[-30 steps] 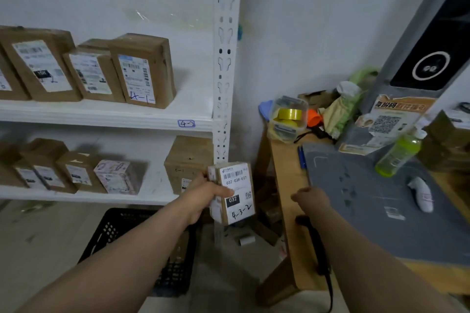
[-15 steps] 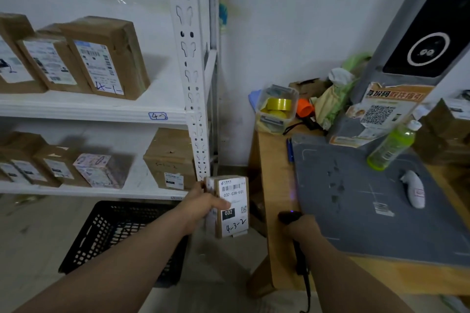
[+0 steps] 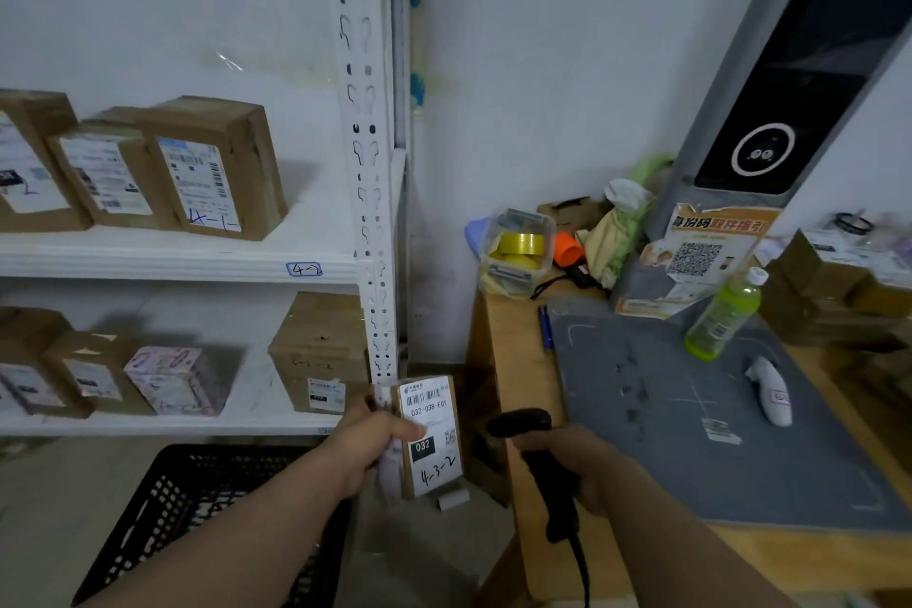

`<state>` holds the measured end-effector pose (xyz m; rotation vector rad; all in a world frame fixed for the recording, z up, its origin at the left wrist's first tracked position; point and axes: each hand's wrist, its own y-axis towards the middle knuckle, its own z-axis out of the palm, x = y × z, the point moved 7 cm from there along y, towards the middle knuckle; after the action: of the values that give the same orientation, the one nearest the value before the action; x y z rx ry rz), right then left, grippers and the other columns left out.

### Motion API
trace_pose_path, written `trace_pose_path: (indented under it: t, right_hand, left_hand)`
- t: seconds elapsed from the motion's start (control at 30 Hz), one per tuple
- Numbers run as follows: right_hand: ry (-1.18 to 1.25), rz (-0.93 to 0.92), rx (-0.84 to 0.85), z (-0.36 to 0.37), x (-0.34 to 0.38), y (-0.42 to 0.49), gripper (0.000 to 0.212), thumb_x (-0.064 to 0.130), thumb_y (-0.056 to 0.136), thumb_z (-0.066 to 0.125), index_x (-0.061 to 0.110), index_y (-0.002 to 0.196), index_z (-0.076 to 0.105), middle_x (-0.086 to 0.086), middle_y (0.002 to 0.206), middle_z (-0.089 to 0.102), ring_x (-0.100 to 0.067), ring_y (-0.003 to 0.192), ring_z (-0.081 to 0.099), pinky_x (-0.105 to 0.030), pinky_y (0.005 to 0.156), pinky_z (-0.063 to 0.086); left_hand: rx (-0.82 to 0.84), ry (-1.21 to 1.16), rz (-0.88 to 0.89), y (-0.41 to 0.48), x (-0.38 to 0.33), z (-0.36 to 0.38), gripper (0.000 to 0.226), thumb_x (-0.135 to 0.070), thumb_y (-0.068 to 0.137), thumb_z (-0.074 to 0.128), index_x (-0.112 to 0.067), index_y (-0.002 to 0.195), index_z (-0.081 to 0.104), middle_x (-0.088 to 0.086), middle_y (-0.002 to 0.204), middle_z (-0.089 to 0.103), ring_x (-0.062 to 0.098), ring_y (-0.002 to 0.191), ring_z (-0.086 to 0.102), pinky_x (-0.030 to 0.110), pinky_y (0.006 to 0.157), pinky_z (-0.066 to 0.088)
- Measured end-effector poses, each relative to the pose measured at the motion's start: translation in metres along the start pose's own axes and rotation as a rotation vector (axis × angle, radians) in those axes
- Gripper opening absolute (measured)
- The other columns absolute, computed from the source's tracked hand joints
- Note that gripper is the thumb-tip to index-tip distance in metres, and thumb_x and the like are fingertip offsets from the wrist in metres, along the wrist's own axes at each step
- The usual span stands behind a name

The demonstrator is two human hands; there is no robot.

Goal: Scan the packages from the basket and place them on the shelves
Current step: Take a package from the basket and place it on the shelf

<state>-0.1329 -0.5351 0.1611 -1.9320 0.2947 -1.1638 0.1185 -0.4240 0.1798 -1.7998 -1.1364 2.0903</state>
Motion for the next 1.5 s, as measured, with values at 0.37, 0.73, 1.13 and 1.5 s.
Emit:
trace_pose_path:
  t: [0.37,0.73,1.13,1.5]
  right_hand:
    - [0.146,-0.2,0.323,0.066,0.075,-0.069,0.04,0.026,0.088,0.073,0.003,0.121,0.067,-0.012,0.105,0.074,-0.021,0.08,0.067,-0.032,0.068,0.055]
    - [0.062,-0.347,0.292,0.105,0.111,-0.108,0.038,0.024,0.087,0.076,0.013,0.122,0.064,-0.009,0.092,0.073,-0.019,0.075,0.067,-0.031,0.072,0.056]
    - [-0.001,-0.388,0.266,0.124,0.117,-0.115,0.034,0.024,0.087,0.077,0.014,0.118,0.066,-0.007,0.089,0.074,-0.018,0.075,0.066,-0.032,0.076,0.054]
    - [-0.088,-0.44,0.258,0.134,0.12,-0.112,0.031,0.026,0.087,0.076,0.019,0.116,0.066,-0.006,0.091,0.072,-0.017,0.075,0.065,-0.033,0.077,0.055]
  left_hand:
    - [-0.09,-0.024,0.024,-0.013,-0.008,-0.061,0.039,-0.001,0.075,0.081,-0.006,0.111,0.068,0.012,0.096,0.078,0.03,0.09,0.074,0.042,0.077,0.057]
    - [-0.176,-0.082,0.093,-0.03,-0.028,-0.089,0.029,0.002,0.076,0.08,-0.01,0.099,0.068,0.015,0.104,0.074,0.034,0.095,0.07,0.055,0.092,0.055]
    - [-0.194,-0.091,0.137,-0.053,-0.041,-0.098,0.039,0.004,0.079,0.077,-0.023,0.09,0.052,0.01,0.103,0.066,0.032,0.1,0.063,0.05,0.088,0.05]
    - [-0.176,-0.054,0.126,-0.056,-0.042,-0.104,0.034,0.003,0.08,0.076,-0.019,0.098,0.057,0.013,0.113,0.069,0.034,0.106,0.065,0.053,0.092,0.051]
